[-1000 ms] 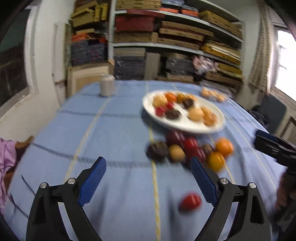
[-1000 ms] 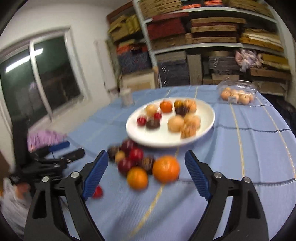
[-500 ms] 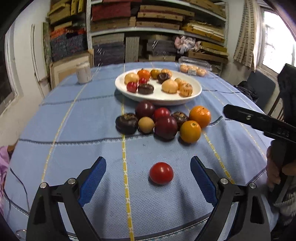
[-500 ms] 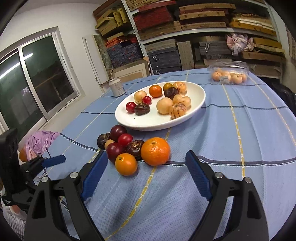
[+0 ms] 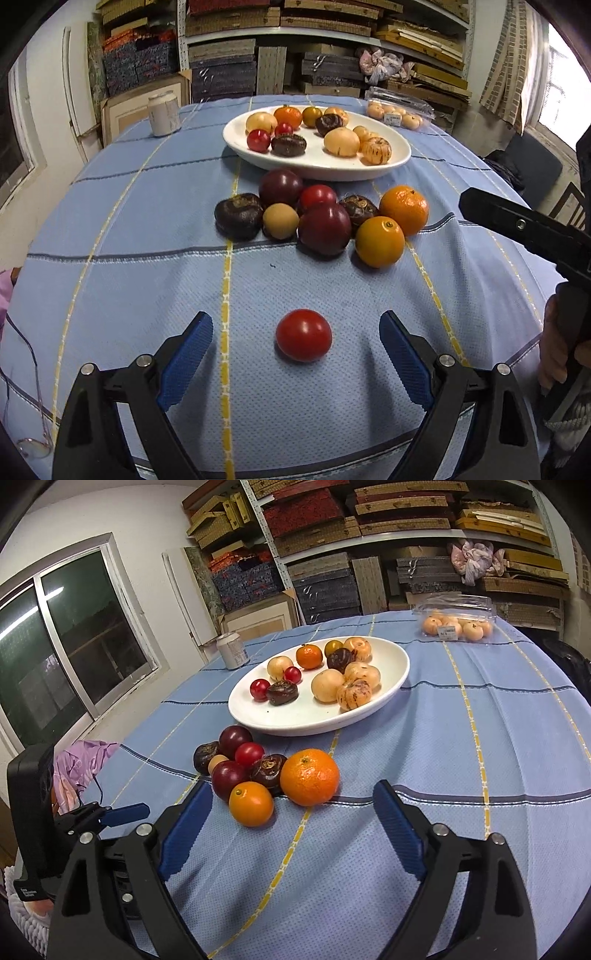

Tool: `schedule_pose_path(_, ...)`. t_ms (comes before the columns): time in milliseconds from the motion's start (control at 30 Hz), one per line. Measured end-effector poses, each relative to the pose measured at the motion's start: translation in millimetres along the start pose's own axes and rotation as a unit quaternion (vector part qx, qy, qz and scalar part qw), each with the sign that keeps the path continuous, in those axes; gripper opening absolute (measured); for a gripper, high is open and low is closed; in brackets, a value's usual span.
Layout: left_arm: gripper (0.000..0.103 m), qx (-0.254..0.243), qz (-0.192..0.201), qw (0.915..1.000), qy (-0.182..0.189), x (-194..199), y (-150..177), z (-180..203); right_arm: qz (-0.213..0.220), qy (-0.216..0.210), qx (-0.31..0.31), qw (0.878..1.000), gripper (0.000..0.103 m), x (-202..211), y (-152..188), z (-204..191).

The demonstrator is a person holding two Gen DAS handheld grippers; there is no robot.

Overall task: Organize fruits
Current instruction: 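Move both open grippers back toward the remaining red tomato, then grasp the red tomato with the left gripper while the right grasps a small yellow fruit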

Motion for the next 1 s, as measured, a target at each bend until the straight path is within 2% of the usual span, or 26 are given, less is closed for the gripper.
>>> schedule_pose_path(133,0.092,0.029,-0.015,0.9994,0.011,-6,4,-4,-0.001,0.000,0.000,1.000,0.088,-1,0,0)
schedule_pose_path(167,0.090,0.034,-0.019,0.9992,0.011,-8,6,-5,-0.001,0.000,0.000,1.000,0.088,-1,0,0)
schedule_pose_path(233,0.080,0.038,-0.020,0.9990,0.009,-8,7,-5,-0.002,0.000,-0.001,1.000,0.088,-1,0,0)
schedule_pose_path(400,0.076,0.044,-0.017,0.9988,0.012,-6,8,-7,-0.003,-0.004,0.002,1.000,0.088,-1,2,-3)
schedule_pose_path(467,0.065,0.045,-0.015,0.9988,0.011,-5,8,-7,-0.003,-0.004,0.003,1.000,0.088,-1,3,-4)
schedule_pose_path(533,0.047,0.048,-0.013,0.9987,0.011,-4,8,-8,-0.002,-0.005,0.003,1.000,0.088,0,3,-4)
schedule_pose_path(667,0.034,0.052,-0.011,0.9984,0.016,-3,9,-10,-0.002,-0.006,0.002,1.000,0.088,0,3,-4)
schedule_pose_path(900,0.031,0.062,-0.008,0.9977,0.026,0,9,-16,0.005,-0.009,0.011,1.000,0.088,2,3,-7)
schedule_pose_path(1000,0.031,0.076,-0.004,0.9968,0.025,2,8,-29,0.004,-0.012,0.041,0.999,0.088,1,-1,-24)
Point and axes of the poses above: each gripper's, at about its wrist camera, not at the fingertips, and x roughly against the way its jaws point, z to its right, y to its underside, the point moved 4 cm from there along -x, roughly the way its jaws point, and after that the axes turned 10 degrees about -z, right-handed, at the moved point
